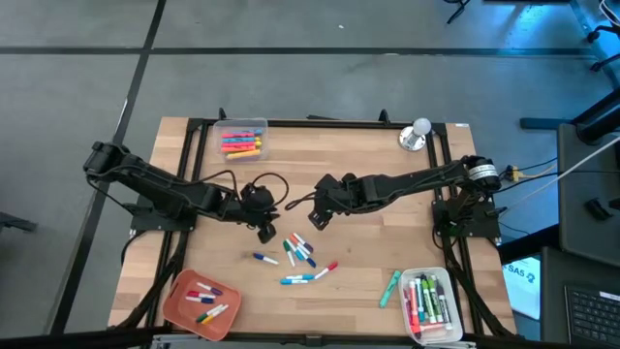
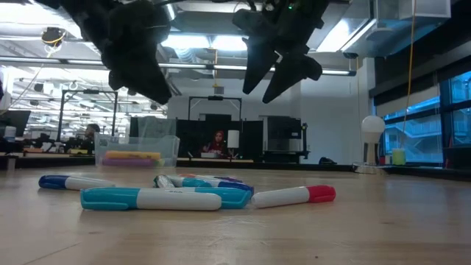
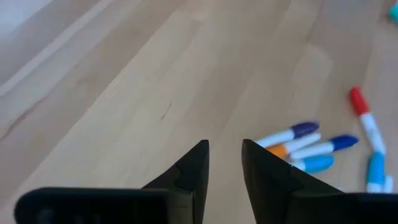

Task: Pick & Place Markers
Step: Put the blue pen into the orange bin

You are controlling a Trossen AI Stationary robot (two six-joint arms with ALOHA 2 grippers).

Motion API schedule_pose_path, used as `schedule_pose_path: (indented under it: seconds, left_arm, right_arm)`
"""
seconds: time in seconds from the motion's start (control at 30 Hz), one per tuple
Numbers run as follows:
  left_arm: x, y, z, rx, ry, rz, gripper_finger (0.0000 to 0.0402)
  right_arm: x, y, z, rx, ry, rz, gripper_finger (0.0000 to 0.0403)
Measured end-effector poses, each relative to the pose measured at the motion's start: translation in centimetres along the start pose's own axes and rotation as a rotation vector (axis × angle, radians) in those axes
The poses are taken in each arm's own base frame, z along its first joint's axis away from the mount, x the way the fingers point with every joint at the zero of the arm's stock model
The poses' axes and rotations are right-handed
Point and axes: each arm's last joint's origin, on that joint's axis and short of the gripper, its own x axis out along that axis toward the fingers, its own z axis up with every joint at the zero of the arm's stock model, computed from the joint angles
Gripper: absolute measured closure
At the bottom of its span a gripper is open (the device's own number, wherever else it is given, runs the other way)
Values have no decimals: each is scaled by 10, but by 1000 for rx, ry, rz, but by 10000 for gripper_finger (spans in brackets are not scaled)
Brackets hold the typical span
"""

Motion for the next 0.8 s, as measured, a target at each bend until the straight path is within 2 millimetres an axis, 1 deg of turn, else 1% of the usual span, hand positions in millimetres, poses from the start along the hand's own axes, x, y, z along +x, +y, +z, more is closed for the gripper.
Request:
schedule_pose_path:
  seconds: [0.03, 0.1, 0.23, 0.3, 0.53, 0.8]
  left_arm:
    - [0, 1, -1, 20, 17, 2, 312]
    - [0, 3, -5, 47, 59, 7, 315]
    - [1, 9, -7, -27, 104, 50, 320]
    - [1, 10, -7, -37, 107, 53, 324]
    - [1, 10, -6, 76, 110, 46, 334]
    - [1, 10, -6, 78, 106, 47, 347]
  right_arm:
    - [0, 0, 0, -12, -9, -10, 156]
    - [0, 0, 2, 26, -34, -12, 156]
    - [0, 1, 2, 162, -38, -2, 156]
    - [0, 1, 2, 194, -35, -1, 156]
    - [0, 2, 3, 195, -42, 16, 156]
    - [-1, 7, 6, 194, -36, 90, 156]
